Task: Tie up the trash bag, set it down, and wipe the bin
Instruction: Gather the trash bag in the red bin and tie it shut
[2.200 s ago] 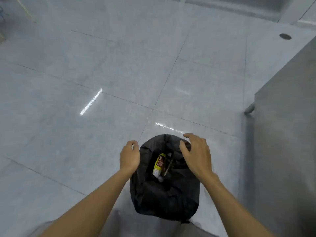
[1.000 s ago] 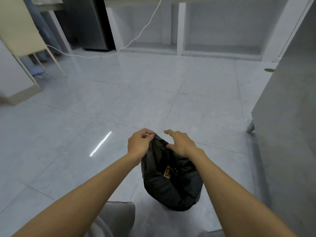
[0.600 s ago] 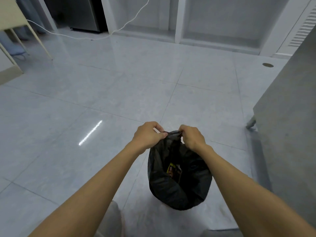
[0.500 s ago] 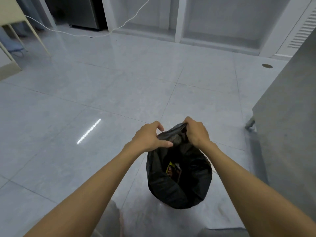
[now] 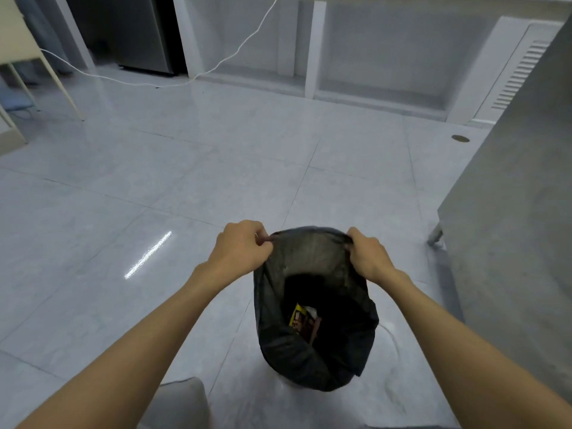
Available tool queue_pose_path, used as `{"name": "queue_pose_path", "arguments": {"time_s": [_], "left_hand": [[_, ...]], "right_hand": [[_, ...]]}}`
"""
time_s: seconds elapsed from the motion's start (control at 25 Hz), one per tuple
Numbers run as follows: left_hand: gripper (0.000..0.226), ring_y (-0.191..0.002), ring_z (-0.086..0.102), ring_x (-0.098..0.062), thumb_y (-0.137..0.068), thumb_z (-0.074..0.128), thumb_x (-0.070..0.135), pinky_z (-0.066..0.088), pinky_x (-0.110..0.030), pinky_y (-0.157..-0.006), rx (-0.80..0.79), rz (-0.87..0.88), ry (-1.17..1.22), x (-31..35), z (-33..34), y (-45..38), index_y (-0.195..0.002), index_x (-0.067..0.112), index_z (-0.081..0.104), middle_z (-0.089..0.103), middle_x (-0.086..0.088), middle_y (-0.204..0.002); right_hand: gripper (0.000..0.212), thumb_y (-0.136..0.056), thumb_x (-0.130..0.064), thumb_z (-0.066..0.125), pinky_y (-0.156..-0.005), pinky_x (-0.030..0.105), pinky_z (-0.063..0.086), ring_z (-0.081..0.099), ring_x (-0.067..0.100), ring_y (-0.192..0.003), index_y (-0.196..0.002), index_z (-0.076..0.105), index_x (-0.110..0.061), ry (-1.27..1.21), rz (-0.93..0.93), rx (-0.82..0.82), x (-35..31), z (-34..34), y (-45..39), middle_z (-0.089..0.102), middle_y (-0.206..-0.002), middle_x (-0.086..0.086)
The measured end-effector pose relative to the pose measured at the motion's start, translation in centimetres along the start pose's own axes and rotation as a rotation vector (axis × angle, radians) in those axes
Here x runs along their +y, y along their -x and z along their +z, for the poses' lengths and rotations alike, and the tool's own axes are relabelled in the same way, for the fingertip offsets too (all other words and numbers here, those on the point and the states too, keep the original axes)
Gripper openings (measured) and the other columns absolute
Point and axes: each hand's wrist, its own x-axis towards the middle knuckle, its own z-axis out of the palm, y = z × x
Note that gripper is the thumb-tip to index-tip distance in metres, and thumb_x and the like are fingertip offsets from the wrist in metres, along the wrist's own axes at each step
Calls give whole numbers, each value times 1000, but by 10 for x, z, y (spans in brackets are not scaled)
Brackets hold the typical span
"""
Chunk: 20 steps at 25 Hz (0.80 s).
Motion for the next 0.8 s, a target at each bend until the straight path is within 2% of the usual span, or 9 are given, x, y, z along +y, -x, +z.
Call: {"name": "queue_pose_path", "arguments": {"time_s": [0.04,0.12,0.2,0.24,0.32,0.4,0.52,0.64,0.8], "left_hand": [[10,-71,74,-16,-86,66,23,56,-27,-69,-75,-23,117,1,-4,-2,-78,17,67,72,1,-84],[17,-72,75,-8,-86,72,25,56,-17,-69,-385,-22,353,2,-12,-7,-72,16,68,71,5,-77],[9,-88,74,-9,-88,72,23,57,-17,-82,-652,44,421,1,-17,-8,-87,15,75,75,4,-89],[12,-96,73,-10,-88,71,22,57,-19,-86,-680,90,358,0,-16,-10,-99,18,74,76,4,-99],[35,-110,66,-11,-83,76,21,53,-20,-87,-499,175,118,0,-10,-14,-115,25,63,66,5,-121],[79,-128,49,-20,-73,85,23,48,-31,-98,-298,207,-12,2,1,-16,-136,26,37,41,0,-144],[130,-144,28,-29,-64,91,20,38,-49,-113,-408,202,113,9,17,-18,-152,35,-3,18,-1,-161],[134,-138,43,-27,-65,91,26,38,-39,-114,-565,171,186,16,22,-23,-153,37,-9,30,-6,-158],[120,-126,54,-18,-65,85,45,47,-27,-98,-720,84,283,11,-16,-42,-154,38,6,34,4,-155]], "right_hand": [[9,-103,-23,42,-70,41,42,53,37,-84,-108,42,-16,-72,25,85,-5,-6,3,61,-95,16],[12,-103,-32,47,-69,38,37,49,30,-78,-107,42,-21,-194,69,205,-17,-12,11,59,-89,6],[15,-99,-31,58,-74,35,39,53,25,-86,-106,55,-18,-322,45,242,-28,-16,19,63,-92,1],[13,-97,-26,63,-79,32,41,57,22,-91,-104,64,-15,-390,22,221,-32,-18,22,65,-94,-1],[12,-94,-15,67,-86,29,48,63,19,-99,-102,75,-13,-517,-5,91,-38,-24,27,69,-96,-1],[18,-95,-6,63,-91,32,55,68,20,-97,-105,77,-12,-616,-34,-108,-42,-27,35,74,-99,5],[27,-97,6,55,-89,23,57,71,12,-93,-108,74,-9,-725,-128,-323,-43,-27,42,76,-104,3],[33,-96,9,53,-82,10,55,69,0,-89,-114,71,-11,-728,-146,-355,-44,-27,46,73,-101,-8],[40,-97,11,47,-89,21,56,70,12,-99,-111,73,-16,-749,-154,-351,-35,-30,50,75,-107,0]]}}
